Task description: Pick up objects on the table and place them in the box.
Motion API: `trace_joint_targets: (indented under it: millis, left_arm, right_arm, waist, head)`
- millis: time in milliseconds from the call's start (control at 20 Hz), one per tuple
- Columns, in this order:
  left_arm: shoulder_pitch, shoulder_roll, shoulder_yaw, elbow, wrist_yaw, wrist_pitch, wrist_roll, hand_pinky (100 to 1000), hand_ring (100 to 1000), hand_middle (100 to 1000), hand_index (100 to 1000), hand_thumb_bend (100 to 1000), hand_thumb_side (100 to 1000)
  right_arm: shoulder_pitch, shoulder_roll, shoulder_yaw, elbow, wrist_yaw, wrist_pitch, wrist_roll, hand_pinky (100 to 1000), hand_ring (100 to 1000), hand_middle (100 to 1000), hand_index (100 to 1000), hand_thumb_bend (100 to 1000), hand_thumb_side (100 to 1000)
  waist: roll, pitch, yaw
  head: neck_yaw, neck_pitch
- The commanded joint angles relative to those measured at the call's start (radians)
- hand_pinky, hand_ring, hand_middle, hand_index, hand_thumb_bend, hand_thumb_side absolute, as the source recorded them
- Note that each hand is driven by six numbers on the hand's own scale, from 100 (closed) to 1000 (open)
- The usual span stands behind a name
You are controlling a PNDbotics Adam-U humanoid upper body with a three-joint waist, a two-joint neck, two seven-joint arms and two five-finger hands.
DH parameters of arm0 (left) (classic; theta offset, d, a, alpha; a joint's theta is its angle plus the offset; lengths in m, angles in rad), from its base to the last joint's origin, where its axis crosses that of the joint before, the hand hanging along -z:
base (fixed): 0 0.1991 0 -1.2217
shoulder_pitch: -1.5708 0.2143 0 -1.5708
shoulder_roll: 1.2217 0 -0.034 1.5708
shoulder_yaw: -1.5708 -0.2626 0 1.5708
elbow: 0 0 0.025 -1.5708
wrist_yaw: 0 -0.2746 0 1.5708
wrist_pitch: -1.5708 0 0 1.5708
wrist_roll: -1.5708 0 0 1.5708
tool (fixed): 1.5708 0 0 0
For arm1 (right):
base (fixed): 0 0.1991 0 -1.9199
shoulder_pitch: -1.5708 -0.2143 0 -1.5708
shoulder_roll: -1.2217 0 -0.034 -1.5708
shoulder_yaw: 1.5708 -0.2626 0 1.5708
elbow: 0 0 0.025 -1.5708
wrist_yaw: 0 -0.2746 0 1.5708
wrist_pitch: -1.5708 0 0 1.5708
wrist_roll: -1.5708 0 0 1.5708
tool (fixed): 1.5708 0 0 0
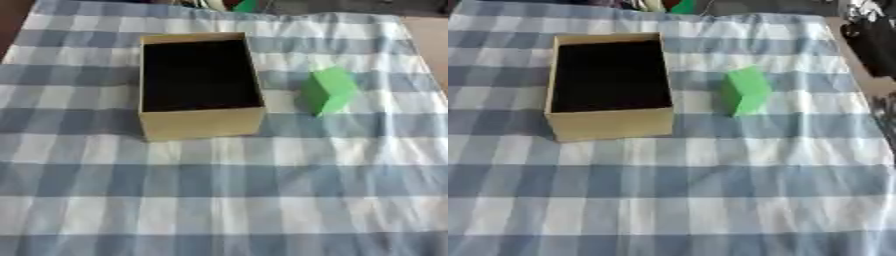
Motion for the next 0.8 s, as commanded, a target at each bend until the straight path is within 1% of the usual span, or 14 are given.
trace_joint_targets:
  millis: [50,200,300,400,500,600,750,800]
  left_arm:
    - [-0.004,0.027,0.002,-0.017,0.000,0.000,-0.007,729,624,737,817,178,960]
    - [-0.005,0.029,0.000,-0.017,0.001,0.001,-0.010,729,624,737,817,178,960]
    - [-0.005,0.030,-0.002,-0.017,0.002,0.002,-0.013,729,624,737,817,178,960]
    - [-0.006,0.031,-0.004,-0.017,0.003,0.002,-0.016,729,624,737,817,178,960]
    - [-0.006,0.033,-0.005,-0.017,0.004,0.002,-0.018,729,624,738,817,176,961]
    - [-0.005,0.033,-0.007,-0.017,0.005,0.004,-0.021,729,624,738,817,173,962]
    - [-0.005,0.033,-0.012,-0.017,0.008,0.008,-0.029,729,625,738,817,171,962]
    - [-0.006,0.033,-0.014,-0.017,0.008,0.008,-0.032,729,625,738,817,171,962]
  right_arm:
    - [-0.021,-0.113,-0.001,-0.017,0.028,0.039,0.103,734,723,779,859,100,867]
    - [-0.038,-0.190,0.017,-0.017,0.042,0.076,0.196,739,742,792,865,100,877]
    - [-0.052,-0.231,0.034,-0.017,0.057,0.092,0.258,746,757,805,871,100,884]
    - [-0.069,-0.266,0.053,-0.016,0.074,0.088,0.334,761,785,833,894,100,887]
    - [-0.097,-0.293,0.066,0.006,0.083,0.059,0.412,769,798,844,902,100,865]
    - [-0.134,-0.307,0.078,0.050,0.085,0.016,0.472,780,812,859,916,100,843]
    - [-0.202,-0.308,0.108,0.135,0.077,-0.060,0.548,804,832,876,950,100,803]
    - [-0.225,-0.305,0.121,0.164,0.075,-0.087,0.579,815,841,882,961,100,763]
  waist:
    - [-0.009,-0.021,0.000]
    - [-0.010,-0.024,0.000]
    - [-0.011,-0.025,0.001]
    - [-0.012,-0.027,0.003]
    - [-0.013,-0.028,0.004]
    - [-0.016,-0.030,0.004]
    - [-0.019,-0.032,0.005]
    - [-0.020,-0.032,0.007]
  head:
    - [-0.004,0.010]
    - [-0.011,0.006]
    - [-0.014,0.001]
    - [-0.017,-0.002]
    - [-0.021,-0.005]
    - [-0.024,-0.008]
    - [-0.031,-0.012]
    - [-0.035,-0.013]
